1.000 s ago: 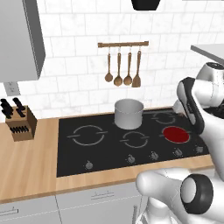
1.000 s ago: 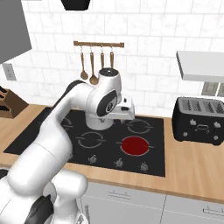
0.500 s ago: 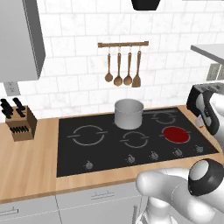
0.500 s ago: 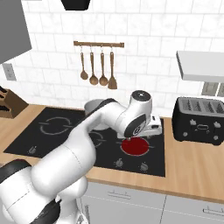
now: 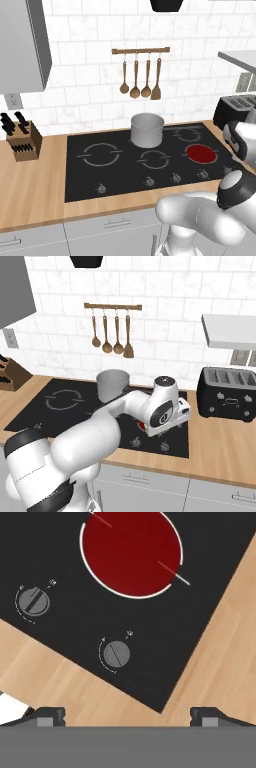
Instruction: Turn off the front right burner of the stove.
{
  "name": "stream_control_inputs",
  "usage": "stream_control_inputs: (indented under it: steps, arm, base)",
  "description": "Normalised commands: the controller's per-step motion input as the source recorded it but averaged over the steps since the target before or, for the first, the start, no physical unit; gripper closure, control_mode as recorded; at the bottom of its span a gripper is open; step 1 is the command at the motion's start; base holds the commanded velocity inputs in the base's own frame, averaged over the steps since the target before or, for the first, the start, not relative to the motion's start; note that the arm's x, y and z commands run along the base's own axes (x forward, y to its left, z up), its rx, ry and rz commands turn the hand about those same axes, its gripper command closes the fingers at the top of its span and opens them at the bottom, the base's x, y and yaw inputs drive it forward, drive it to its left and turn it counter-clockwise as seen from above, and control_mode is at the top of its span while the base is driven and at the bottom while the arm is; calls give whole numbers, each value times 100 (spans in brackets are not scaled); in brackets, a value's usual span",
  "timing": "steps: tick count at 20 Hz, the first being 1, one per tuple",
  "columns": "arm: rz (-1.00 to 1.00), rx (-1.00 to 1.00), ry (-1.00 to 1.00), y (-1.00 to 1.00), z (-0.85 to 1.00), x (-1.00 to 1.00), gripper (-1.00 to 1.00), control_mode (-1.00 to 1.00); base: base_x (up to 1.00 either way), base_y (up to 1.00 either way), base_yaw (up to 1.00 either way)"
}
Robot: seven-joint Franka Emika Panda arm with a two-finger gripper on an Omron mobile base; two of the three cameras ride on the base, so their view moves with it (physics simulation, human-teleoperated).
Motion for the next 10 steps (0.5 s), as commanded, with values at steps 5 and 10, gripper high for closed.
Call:
stream_control_inputs:
  steps: [5,10]
  arm:
    - [0,-5,13,19,-33,-12,-100,-100]
    - [0,0,3,12,-14,-3,-100,-100]
  base:
    - [0,0,0]
    - [0,0,0]
